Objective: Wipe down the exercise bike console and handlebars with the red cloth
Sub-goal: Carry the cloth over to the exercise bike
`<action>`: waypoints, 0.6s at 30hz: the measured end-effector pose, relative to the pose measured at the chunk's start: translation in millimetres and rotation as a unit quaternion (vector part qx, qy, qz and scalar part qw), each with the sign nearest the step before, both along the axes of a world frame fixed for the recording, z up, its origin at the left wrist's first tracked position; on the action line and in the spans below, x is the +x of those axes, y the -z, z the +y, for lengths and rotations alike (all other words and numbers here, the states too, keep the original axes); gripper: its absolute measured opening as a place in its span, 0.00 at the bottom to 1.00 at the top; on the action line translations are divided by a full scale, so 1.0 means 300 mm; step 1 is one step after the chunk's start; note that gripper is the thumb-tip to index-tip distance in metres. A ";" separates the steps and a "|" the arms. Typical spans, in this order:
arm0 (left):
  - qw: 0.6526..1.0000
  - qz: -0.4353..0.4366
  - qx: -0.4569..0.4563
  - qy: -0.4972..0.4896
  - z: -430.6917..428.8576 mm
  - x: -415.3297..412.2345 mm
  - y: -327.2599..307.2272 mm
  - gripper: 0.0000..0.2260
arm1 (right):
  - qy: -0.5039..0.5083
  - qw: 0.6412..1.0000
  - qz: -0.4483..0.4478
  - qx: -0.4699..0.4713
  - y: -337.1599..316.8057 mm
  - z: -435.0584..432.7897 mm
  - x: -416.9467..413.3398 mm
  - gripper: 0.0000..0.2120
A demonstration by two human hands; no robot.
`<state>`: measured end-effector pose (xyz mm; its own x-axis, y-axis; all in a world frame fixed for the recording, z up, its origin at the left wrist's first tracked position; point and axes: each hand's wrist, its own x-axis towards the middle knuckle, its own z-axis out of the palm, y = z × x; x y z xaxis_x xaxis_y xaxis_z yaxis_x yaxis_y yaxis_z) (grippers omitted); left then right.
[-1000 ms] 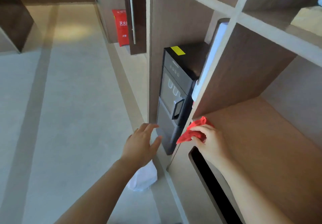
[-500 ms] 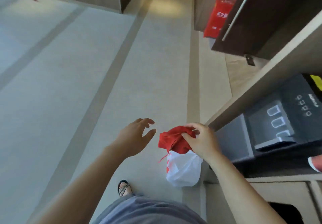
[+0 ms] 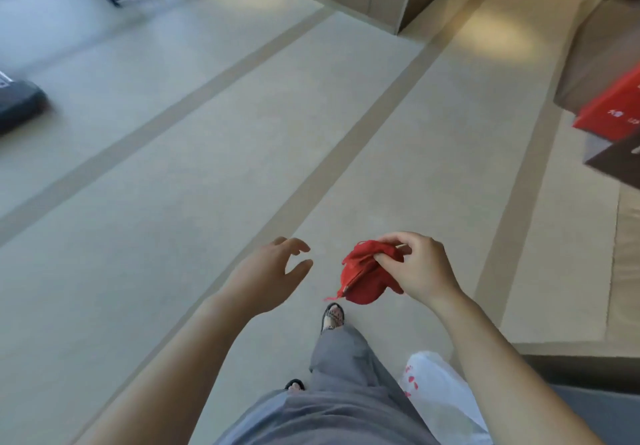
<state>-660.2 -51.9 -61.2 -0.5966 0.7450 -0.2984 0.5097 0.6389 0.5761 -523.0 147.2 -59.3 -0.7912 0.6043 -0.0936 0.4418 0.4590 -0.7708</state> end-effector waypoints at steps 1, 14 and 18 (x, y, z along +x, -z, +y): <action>1.000 0.001 0.001 -0.001 0.034 -0.047 0.006 0.15 | -0.003 1.000 0.002 -0.005 0.004 0.036 -0.059 0.15; 0.996 0.028 -0.028 0.078 0.759 -0.726 -0.024 0.15 | -0.008 0.997 0.075 0.015 -0.035 0.647 -0.757 0.23; 0.998 0.027 -0.001 0.050 0.897 -0.903 -0.036 0.15 | -0.009 0.997 0.067 0.039 -0.070 0.816 -0.963 0.19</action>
<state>-931.0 217.1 -50.3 -0.5342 0.8011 -0.2702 0.6015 0.5847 0.5444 -812.0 392.1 -38.4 -0.8043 0.5911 0.0611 0.3281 0.5274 -0.7837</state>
